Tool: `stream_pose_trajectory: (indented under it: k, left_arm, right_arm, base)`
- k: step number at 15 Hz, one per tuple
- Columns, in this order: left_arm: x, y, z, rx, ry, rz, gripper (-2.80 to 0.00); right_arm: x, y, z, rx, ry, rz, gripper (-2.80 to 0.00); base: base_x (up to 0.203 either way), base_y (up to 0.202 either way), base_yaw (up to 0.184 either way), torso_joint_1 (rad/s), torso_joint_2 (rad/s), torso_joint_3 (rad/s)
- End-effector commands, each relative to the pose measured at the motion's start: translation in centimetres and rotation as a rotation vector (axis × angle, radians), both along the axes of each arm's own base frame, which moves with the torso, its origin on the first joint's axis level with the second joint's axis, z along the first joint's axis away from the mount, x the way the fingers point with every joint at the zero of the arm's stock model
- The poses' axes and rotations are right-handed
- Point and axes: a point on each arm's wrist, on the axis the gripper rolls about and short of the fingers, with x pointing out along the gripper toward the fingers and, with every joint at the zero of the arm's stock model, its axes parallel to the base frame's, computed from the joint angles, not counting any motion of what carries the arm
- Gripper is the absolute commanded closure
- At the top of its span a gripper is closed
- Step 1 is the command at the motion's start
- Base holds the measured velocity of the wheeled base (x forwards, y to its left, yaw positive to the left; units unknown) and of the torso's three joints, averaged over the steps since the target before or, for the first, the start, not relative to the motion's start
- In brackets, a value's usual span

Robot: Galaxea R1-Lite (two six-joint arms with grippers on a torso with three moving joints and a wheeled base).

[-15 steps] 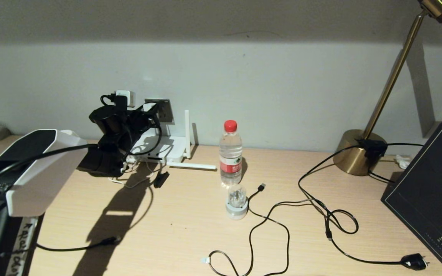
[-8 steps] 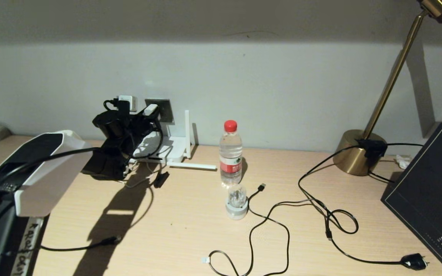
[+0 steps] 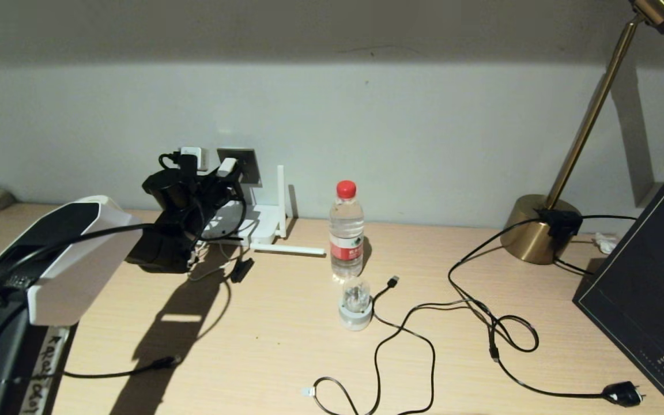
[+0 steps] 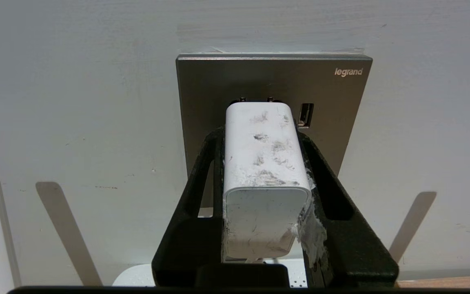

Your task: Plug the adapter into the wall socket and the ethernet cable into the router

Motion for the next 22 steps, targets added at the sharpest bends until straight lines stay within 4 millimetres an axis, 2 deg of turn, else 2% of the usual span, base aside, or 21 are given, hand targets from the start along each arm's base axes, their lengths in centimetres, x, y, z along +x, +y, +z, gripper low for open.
stream_pose_trajectory:
  k: [1,9,12,13,18,22]
  left_arm:
    - [0.1,0.0,-0.1,0.0,-0.004,-0.002,0.0]
    - [0.7,-0.1,-0.7,-0.001,-0.01,-0.001,0.0]
    - [0.9,-0.3,-0.1,-0.009,-0.03,0.014,0.0]
    - [0.9,-1.0,0.0,-0.016,-0.031,0.022,0.0]
    - [1.2,-1.7,-1.0,-0.028,-0.01,0.055,0.0]
    - [1.3,-1.6,-0.9,-0.028,-0.016,0.055,0.0]
  right_arm:
    - [0.3,0.0,-1.0,0.0,0.036,0.001,0.0]
    - [0.3,0.0,-1.0,-0.002,0.034,0.001,0.0]
    - [0.3,0.0,-1.0,0.0,0.036,0.001,0.0]
    - [0.3,0.0,-1.0,0.0,0.036,0.001,0.0]
    - [0.3,0.0,-1.0,0.0,0.036,0.001,0.0]
    - [0.3,0.0,-1.0,0.0,0.036,0.001,0.0]
  base:
    - [0.0,0.0,0.0,0.0,0.0,0.0]
    - [0.0,0.0,0.0,0.0,0.0,0.0]
    - [0.0,0.0,0.0,0.0,0.0,0.0]
    - [0.0,0.0,0.0,0.0,0.0,0.0]
    - [0.0,0.0,0.0,0.0,0.0,0.0]
    - [0.0,0.0,0.0,0.0,0.0,0.0]
